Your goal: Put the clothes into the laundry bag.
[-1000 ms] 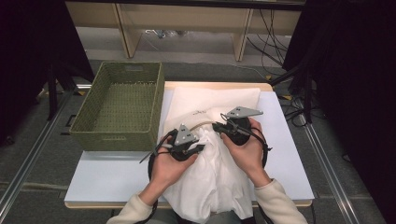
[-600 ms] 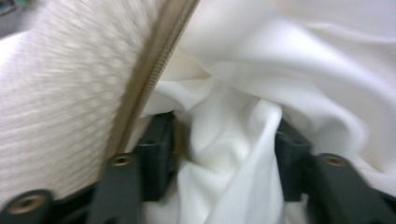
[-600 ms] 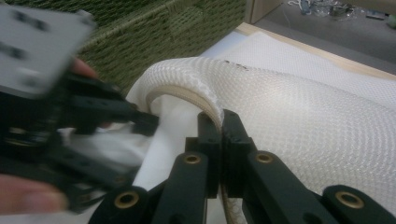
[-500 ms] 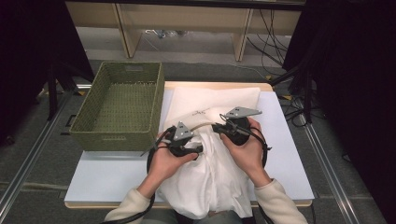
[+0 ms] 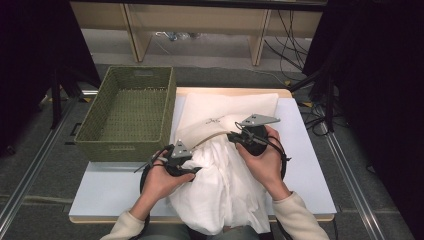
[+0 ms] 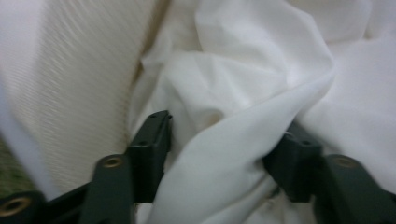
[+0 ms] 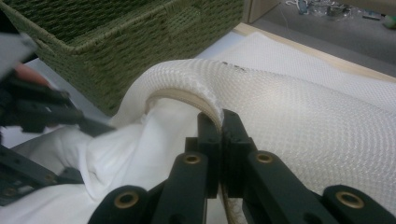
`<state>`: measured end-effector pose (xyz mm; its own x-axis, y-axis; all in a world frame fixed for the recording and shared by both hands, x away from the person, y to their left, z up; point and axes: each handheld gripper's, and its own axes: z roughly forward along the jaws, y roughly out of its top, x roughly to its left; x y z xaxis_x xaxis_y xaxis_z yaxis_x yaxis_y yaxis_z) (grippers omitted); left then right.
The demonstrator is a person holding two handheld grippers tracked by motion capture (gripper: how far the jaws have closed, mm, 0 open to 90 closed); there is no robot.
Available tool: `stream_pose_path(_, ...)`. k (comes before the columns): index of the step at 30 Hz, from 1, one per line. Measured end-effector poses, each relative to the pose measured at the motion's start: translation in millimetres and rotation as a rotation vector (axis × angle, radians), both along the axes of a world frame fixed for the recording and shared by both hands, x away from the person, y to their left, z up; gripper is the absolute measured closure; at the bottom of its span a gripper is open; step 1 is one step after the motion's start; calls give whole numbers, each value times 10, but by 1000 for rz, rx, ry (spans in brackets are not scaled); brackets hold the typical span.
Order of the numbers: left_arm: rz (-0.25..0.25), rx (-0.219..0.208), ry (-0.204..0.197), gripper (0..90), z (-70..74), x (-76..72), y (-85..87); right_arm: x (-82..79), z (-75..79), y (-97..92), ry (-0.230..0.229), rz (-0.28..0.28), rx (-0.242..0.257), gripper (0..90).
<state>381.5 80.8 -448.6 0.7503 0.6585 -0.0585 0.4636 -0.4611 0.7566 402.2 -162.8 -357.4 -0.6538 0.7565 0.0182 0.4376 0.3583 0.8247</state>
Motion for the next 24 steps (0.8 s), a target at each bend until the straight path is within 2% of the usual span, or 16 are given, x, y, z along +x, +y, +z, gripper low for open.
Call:
stream_pose_path(1, -6, -8, 28, 546, -33, 3, -29, 3, -2, -6, -1, -1, -7, 888)
stream_pose_path(2, 3, -15, 32, 611, -47, 2, -53, 2, -8, -2, 12, -6, 0, 888)
stream_pose_path(3, -3, -22, 42, 654, -47, 0, -77, 11, -15, -2, 3, 0, -2, 888)
stream_pose_path(6, 12, -51, 48, 762, 15, -4, -110, -3, -18, 17, 16, -4, -2, 888)
stream_pose_path(7, 25, -78, 46, 783, 44, -14, -120, 5, -21, 13, 5, 8, -9, 888)
stream_pose_path(10, 27, -160, 8, 806, 199, -83, -129, -24, -11, 36, 15, -7, 0, 888)
stream_pose_path(11, 31, -203, -12, 810, 263, -117, -150, -35, -4, 49, -2, 3, -7, 889)
stream_pose_path(14, 19, -258, -67, 815, 438, -174, -225, -120, 53, 139, -23, 25, -9, 889)
stream_pose_path(15, 17, -250, -85, 814, 473, -167, -256, -134, 64, 159, -31, 40, -10, 889)
stream_pose_path(16, 17, -237, -98, 814, 485, -145, -292, -171, 73, 191, -20, 29, 9, 889)
stream_pose_path(17, 15, -218, -111, 812, 479, -107, -325, -193, 94, 202, -19, 41, 1, 889)
stream_pose_path(18, 27, -204, -114, 811, 456, -68, -358, -201, 98, 212, -36, 53, -6, 889)
stream_pose_path(19, 38, -182, -121, 809, 407, 1, -389, -205, 95, 224, -34, 60, 6, 889)
stream_pose_path(20, 43, -160, -128, 806, 365, 55, -397, -202, 99, 217, -38, 65, -5, 889)
stream_pose_path(22, 63, -95, -111, 793, 207, 228, -406, -179, 77, 211, -34, 63, 2, 889)
stream_pose_path(24, 99, -70, -67, 764, 14, 378, -413, -151, 53, 190, -19, 56, -10, 889)
